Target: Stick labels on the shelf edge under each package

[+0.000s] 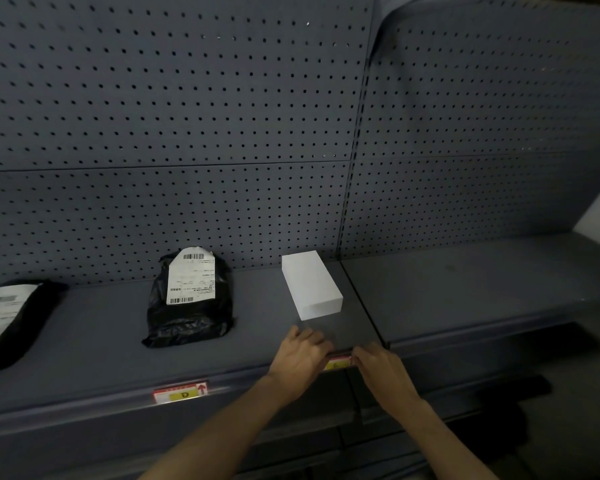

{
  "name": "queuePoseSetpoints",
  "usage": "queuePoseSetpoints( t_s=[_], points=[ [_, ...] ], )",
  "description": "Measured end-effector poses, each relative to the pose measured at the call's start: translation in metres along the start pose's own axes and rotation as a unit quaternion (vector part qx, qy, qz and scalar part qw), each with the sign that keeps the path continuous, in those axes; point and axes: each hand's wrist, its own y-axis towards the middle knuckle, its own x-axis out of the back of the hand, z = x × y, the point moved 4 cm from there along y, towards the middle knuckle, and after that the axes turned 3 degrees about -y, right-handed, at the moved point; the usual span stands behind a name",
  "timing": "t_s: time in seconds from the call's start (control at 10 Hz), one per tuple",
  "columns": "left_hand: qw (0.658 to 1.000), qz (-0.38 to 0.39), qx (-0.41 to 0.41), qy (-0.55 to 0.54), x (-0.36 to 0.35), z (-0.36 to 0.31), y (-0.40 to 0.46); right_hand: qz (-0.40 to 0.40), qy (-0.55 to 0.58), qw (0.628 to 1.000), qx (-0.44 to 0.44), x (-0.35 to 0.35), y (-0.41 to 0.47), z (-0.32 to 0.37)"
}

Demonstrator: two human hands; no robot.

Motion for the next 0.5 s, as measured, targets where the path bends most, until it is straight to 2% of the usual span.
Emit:
queuePoseSetpoints(
  t_s=[0.3,0.5],
  points=[
    [0.999,-0.004,0.023,-0.036,0.018,0.009,-0.009,0.027,-0.057,0.998,-0.002,0.007,0.003,0.002],
    [0.997,-0.028,0.070,-0.005,0.083,0.056,-0.034,-0.025,-0.005,1.000,0.009,0.052,0.025,0.038]
  ],
)
